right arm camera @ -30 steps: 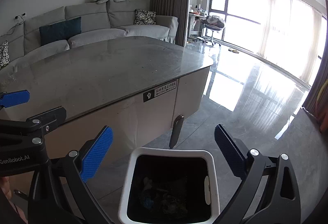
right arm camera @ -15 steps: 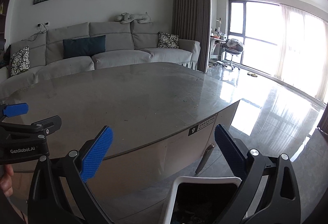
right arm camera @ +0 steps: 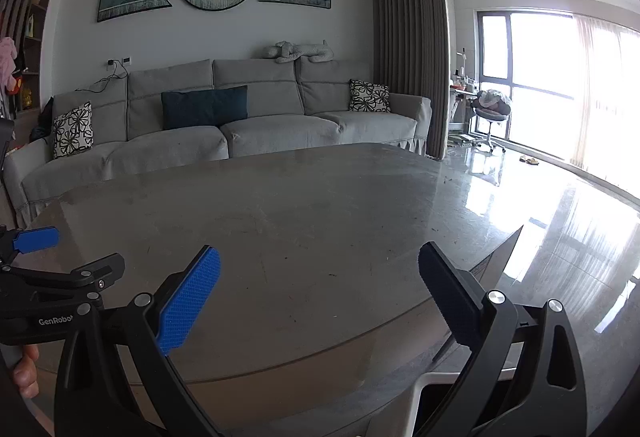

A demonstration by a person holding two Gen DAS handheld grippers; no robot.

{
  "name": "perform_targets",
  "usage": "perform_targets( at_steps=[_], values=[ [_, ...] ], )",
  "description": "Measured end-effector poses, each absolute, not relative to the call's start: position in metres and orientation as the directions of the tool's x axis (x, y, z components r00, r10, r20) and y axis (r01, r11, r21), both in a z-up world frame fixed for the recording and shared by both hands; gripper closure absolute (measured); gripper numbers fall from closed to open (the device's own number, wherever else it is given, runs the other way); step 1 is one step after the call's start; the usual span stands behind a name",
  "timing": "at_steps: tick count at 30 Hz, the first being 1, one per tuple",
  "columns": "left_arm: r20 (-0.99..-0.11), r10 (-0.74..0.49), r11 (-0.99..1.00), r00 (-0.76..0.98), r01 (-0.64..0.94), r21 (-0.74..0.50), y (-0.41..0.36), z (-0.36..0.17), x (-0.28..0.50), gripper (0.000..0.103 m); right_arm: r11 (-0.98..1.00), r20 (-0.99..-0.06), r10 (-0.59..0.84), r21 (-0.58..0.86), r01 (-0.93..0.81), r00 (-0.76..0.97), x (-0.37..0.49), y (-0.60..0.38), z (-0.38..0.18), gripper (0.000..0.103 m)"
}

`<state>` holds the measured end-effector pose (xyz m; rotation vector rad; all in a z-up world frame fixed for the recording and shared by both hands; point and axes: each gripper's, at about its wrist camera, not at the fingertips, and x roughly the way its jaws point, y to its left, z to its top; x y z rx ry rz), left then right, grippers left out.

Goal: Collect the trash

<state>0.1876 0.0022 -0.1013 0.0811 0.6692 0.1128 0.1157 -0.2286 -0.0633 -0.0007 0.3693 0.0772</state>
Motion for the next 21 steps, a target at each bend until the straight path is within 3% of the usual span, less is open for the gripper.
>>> perform_targets(
  at_steps=[21],
  values=[
    [-0.629, 0.149, 0.989, 0.763, -0.127, 0.08, 0.031, -0.104, 0.184, 0.004, 0.988, -0.358, 0.137, -0.016, -0.152, 0.924, 0.123, -0.19, -0.063, 0.005]
  ],
)
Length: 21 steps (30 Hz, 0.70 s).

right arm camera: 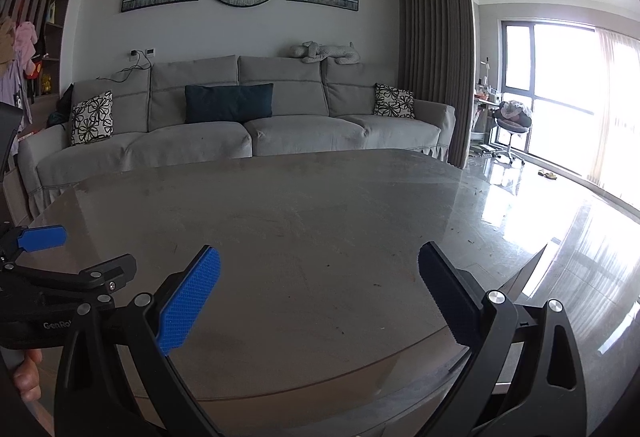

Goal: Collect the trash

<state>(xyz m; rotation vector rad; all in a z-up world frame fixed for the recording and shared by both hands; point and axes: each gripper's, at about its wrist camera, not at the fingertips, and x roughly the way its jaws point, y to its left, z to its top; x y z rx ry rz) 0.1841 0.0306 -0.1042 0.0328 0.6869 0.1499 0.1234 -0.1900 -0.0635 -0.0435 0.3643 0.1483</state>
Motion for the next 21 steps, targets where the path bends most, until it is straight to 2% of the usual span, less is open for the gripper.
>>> perform_targets(
  at_steps=[21],
  values=[
    [-0.631, 0.136, 0.99, 0.764, -0.119, 0.069, 0.0375, -0.1003, 0.1857, 0.004, 0.988, -0.361, 0.136, -0.017, -0.152, 0.923, 0.1214, -0.185, -0.0678, 0.005]
  ],
)
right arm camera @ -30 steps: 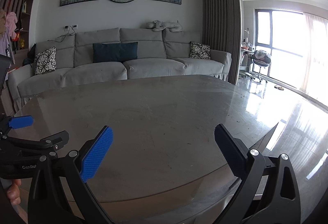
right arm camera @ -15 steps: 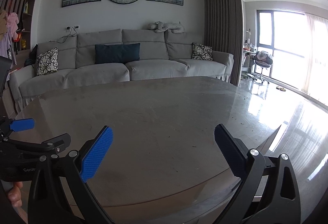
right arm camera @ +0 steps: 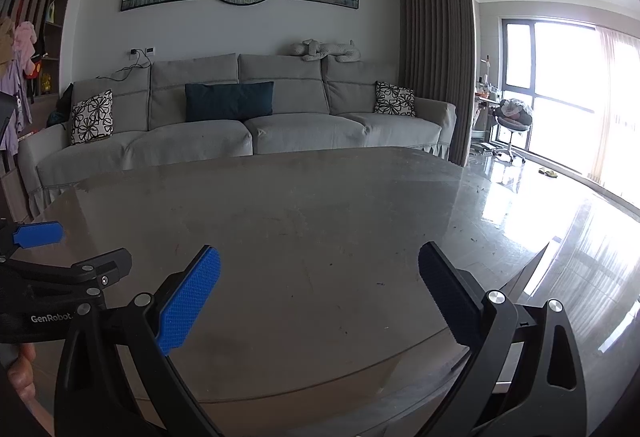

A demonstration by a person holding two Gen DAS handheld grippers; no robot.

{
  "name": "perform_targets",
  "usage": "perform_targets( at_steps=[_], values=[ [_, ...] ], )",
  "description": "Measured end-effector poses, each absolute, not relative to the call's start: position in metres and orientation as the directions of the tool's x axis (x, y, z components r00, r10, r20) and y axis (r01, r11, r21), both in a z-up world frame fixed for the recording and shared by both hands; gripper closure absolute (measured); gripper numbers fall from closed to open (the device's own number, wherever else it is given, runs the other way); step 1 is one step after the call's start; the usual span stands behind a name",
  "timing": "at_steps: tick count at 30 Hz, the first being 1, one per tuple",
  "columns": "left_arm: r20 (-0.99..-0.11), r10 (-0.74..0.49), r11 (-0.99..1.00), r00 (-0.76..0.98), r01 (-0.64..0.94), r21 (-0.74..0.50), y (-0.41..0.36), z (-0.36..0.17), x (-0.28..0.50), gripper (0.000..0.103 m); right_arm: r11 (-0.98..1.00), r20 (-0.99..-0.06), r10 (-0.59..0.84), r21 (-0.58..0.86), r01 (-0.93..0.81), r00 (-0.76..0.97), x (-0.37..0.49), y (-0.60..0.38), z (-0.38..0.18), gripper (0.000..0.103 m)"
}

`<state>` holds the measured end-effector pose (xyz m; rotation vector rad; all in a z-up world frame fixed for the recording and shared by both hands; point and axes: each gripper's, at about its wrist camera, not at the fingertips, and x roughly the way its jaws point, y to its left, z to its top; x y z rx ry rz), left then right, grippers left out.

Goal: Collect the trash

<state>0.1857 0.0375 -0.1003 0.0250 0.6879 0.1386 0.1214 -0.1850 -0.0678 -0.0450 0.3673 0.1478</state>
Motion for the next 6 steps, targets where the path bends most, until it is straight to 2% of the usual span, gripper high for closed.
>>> perform_targets(
  at_steps=[6],
  values=[
    [-0.63, 0.123, 0.992, 0.767, -0.114, 0.055, 0.0399, -0.0984, 0.1862, 0.004, 0.988, -0.358, 0.137, -0.015, -0.152, 0.924, 0.1211, -0.184, -0.0685, 0.005]
  ],
)
